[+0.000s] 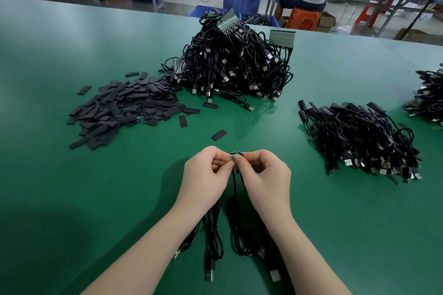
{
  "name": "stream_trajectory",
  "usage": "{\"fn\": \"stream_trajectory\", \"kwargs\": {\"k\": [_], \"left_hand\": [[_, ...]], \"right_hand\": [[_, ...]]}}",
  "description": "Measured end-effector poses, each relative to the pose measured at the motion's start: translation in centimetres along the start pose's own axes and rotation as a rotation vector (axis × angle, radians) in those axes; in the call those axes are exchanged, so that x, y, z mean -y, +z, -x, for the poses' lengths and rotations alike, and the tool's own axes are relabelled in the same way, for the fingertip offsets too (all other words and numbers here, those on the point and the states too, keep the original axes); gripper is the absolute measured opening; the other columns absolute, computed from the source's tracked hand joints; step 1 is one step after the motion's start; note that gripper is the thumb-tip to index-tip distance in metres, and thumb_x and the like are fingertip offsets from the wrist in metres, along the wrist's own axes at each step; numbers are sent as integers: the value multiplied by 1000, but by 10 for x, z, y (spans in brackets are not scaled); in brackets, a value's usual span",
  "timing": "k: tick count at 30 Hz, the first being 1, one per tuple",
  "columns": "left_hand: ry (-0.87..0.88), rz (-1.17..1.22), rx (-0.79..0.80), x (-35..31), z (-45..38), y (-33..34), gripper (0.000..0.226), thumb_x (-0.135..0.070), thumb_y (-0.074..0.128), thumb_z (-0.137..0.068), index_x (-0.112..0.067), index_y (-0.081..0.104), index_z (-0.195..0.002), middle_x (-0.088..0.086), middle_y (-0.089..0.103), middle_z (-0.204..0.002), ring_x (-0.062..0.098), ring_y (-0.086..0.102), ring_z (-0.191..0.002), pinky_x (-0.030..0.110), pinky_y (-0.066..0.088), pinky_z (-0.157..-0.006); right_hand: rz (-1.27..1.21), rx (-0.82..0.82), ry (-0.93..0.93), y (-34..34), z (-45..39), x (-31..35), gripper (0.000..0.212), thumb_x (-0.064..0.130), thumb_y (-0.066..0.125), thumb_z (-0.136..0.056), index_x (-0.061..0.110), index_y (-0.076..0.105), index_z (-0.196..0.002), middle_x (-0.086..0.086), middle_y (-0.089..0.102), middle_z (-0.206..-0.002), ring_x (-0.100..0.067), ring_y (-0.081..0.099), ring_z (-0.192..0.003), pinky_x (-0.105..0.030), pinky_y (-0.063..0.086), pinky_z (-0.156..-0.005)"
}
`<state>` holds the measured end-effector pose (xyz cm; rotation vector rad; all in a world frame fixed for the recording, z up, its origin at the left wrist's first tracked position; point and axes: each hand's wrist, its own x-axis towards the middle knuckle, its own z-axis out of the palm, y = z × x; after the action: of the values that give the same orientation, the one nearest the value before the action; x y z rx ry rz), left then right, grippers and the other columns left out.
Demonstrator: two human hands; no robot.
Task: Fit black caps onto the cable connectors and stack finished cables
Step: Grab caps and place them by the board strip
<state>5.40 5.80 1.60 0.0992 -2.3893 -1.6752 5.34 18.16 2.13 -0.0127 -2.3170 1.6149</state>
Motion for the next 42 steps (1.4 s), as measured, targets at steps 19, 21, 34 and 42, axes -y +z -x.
{"fn": "stream_trajectory", "kwargs": {"k": [19,21,34,42], "left_hand": [[190,-110,-73,6,-3,-13,29,-38,55,-97,-36,59,-125,-24,55,-123,-9,47,-119,19,41,-101],[264,-69,-188,2,-5,-19,29,-42,45,-100,-35,55,-126,-28,53,-124,-7,46,-122,15,38,-102],[371,-318,-131,2,-16,-42,36,-35,45,-94,-23,59,-126,-18,54,-122,-6,45,-115,30,38,-102],[256,-445,54,15,-17,-30,27,-39,58,-94,-28,70,-116,-18,62,-96,5,59,-89,23,47,-76]], "right_hand": [[-356,-176,-215,-47,-25,69,27,9,67,-92,34,66,-103,7,72,-84,-9,69,-71,-17,53,-66],[-325,-25,-292,-39,-26,82,33,7,67,-91,35,66,-108,9,72,-83,-9,69,-69,-18,54,-66],[221,486,-236,-30,-52,16,34,7,79,-81,37,67,-72,17,69,-74,-5,65,-73,-18,51,-74],[282,495,-282,-6,-76,11,31,12,77,-81,40,69,-91,25,69,-92,-2,65,-82,-15,48,-76]]}}
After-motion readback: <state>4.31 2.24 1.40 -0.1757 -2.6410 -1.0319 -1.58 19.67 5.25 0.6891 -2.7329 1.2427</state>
